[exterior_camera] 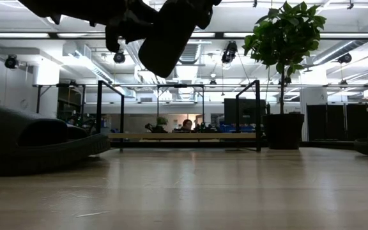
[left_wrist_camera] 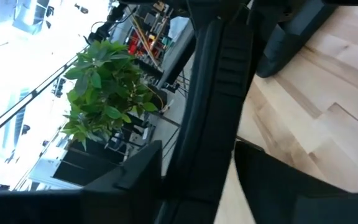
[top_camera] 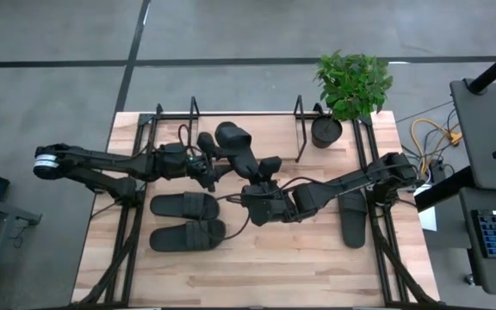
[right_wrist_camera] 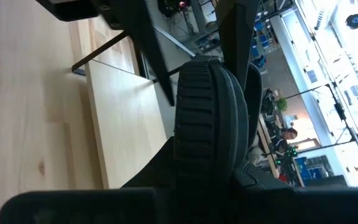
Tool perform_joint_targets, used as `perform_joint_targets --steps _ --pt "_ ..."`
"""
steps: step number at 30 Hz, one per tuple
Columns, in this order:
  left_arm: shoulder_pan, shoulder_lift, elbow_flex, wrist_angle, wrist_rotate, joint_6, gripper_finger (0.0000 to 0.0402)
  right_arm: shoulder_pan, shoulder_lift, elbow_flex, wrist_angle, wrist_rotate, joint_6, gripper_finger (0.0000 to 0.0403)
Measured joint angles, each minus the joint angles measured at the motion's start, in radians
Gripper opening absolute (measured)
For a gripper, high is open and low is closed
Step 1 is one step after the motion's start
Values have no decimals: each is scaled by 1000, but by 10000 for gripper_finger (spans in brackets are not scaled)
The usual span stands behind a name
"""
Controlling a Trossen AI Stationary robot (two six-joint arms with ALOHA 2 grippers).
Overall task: Pick and place slides into the shelf
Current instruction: Put the black slide on the shelf
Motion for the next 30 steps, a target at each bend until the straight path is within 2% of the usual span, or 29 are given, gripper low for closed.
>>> perform_joint_targets --steps 7,13,20,24,27,30 --pt "0 -8 -1 -12 0 1 55 0 -2 2 15 -18 -55 49" --pt "0 -15 -5 -5 -1 16 53 0 -3 2 40 -18 -78 52" --pt "1 -79 -43 2 0 59 52 20 -29 4 51 -6 -73 159" --pt "2 -131 -64 3 -1 67 51 54 -72 4 0 -11 -67 189" --pt "2 -164 -66 6 10 67 51 78 -118 3 -99 -93 -11 191" --pt "2 -193 -74 5 68 67 51 82 -172 -7 -170 -210 57 188"
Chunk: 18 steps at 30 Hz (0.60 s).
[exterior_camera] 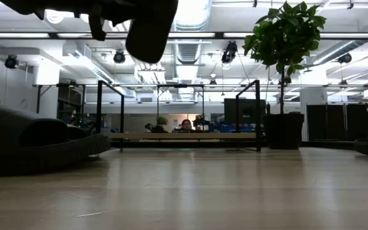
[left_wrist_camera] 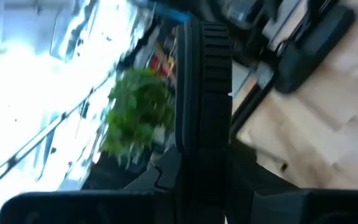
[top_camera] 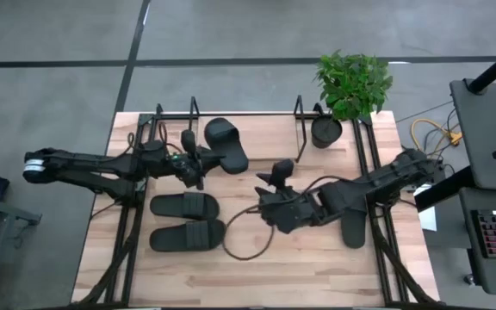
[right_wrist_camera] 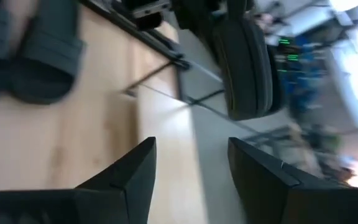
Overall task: Pick and place slides into the shelf
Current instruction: Put the black slide on the shelf
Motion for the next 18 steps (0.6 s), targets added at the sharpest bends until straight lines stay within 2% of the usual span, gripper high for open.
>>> perform_joint_targets --steps 5,11,14,18 --pt "-1 -44 -35 -7 130 6 48 -4 -90 -88 42 -101 -31 181" --pt "-1 -97 -67 -59 248 36 48 2 -208 -225 290 -115 -150 172" --pt "-8 -97 -66 -122 320 45 47 -14 -253 -295 437 -178 -192 169" --pt "-24 -64 -63 -135 332 90 47 -60 -273 -347 538 -248 -208 164"
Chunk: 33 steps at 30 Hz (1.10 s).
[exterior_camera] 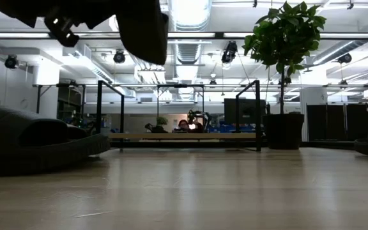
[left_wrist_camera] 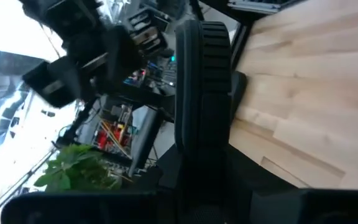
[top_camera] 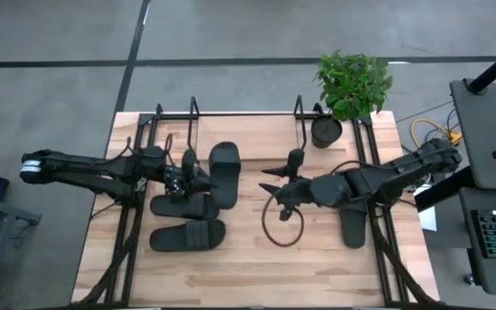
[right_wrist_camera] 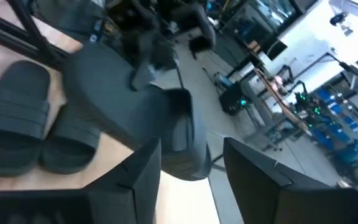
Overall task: Pick and place slides into the shelf
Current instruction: Put the black slide on the shelf
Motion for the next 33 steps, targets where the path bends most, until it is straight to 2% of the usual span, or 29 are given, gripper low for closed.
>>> perform_joint_targets --steps 6,19,33 --pt "-2 57 30 -4 -4 16 47 -64 21 -3 12 -63 32 164" --pt "-2 156 114 -4 -7 22 47 -118 105 68 -38 -63 41 159" --pt "-3 161 126 5 -8 50 42 -166 108 75 -71 -89 113 160"
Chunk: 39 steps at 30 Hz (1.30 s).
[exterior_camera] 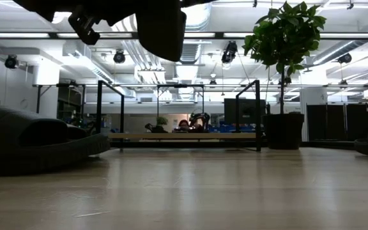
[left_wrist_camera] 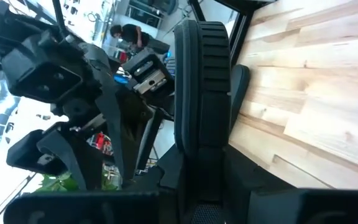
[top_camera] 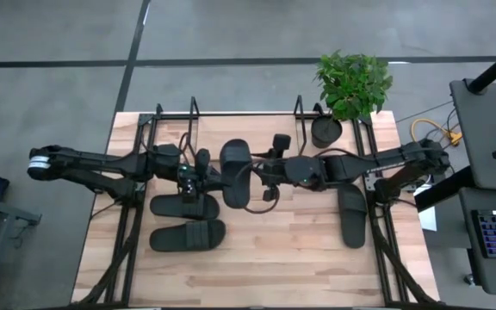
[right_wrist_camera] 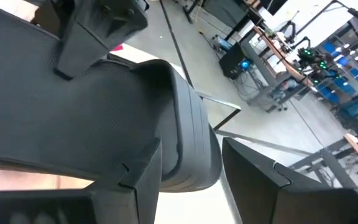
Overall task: Pick and place slides into the shelf
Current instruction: Put the black slide on the shelf
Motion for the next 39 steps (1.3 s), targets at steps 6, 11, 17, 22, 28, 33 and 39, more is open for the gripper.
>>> perform_joint_targets --steps 6,11,17,22,28,33,39 --pt "0 9 20 2 0 1 42 -21 0 0 0 -55 0 157" --pt "1 34 42 0 0 0 42 -43 0 0 0 -54 -8 151" --pt "1 70 68 1 -8 0 42 -72 0 0 -8 -54 -8 138" --pt "1 71 69 0 -8 0 42 -74 1 0 -25 -55 -27 103" --pt "1 59 74 1 -7 -7 42 -74 1 0 -31 -58 -45 21" --pt "1 55 74 19 -11 -62 42 -74 1 0 -26 -47 -70 11" --pt "0 13 74 60 -178 -247 144 -108 1 -1 -29 -16 -134 10"
